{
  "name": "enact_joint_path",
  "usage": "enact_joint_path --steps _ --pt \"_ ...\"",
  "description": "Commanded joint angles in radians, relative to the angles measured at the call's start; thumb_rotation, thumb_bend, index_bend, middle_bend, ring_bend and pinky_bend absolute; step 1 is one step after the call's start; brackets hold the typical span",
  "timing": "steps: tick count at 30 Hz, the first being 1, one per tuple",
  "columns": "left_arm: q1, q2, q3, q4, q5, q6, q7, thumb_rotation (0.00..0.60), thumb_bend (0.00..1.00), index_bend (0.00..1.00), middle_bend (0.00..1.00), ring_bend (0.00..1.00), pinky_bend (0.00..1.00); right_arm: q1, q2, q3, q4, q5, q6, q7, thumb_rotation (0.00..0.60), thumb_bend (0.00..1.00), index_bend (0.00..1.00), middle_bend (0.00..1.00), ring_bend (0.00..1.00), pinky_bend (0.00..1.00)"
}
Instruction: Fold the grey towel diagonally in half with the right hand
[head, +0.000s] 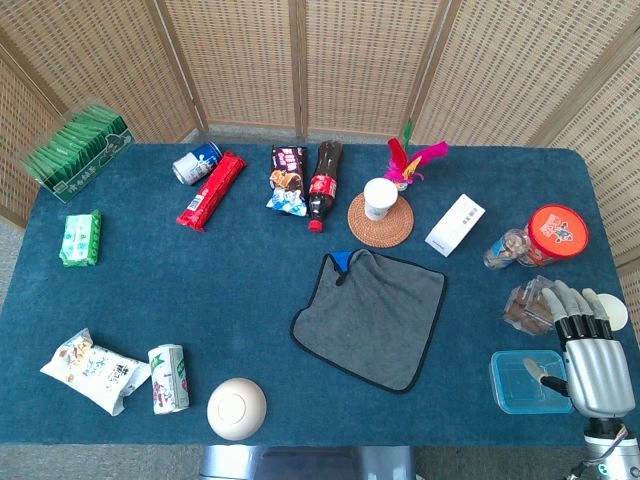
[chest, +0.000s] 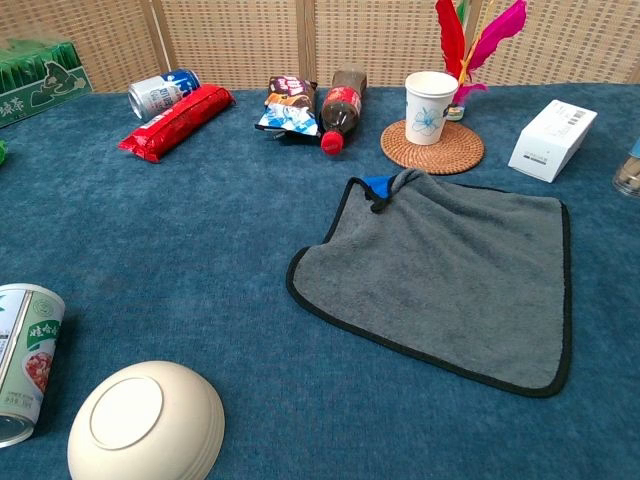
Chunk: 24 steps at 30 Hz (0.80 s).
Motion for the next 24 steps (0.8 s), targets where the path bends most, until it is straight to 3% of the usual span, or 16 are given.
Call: enact_joint_path --steps 1,12,18,24 --pt "0.001 0.001 0.000 0.000 0.001 0.002 -0.003 0.600 0.17 0.05 0.00 0.00 0.00 0.000 -0.001 0.000 0.000 -0.001 0.000 -0.002 0.600 0.00 0.00 0.00 0.00 0.00" --pt "0.002 0.022 0.006 -0.003 0.015 -0.006 -0.051 0.600 0.18 0.05 0.00 0.00 0.00 0.045 -0.010 0.001 -0.036 -0.017 -0.066 -0.049 0.600 0.00 0.04 0.00 0.00 0.00" --pt "-0.006 0.028 0.010 -0.001 0.012 -0.030 -0.062 0.600 0.17 0.06 0.00 0.00 0.00 0.177 -0.022 0.073 -0.113 0.052 -0.238 -0.149 0.600 0.00 0.09 0.00 0.00 0.00" --pt "-0.015 0.025 0.010 -0.002 0.005 -0.048 -0.053 0.600 0.17 0.06 0.00 0.00 0.00 0.272 -0.059 0.122 -0.118 0.140 -0.358 -0.191 0.600 0.00 0.12 0.00 0.00 0.00"
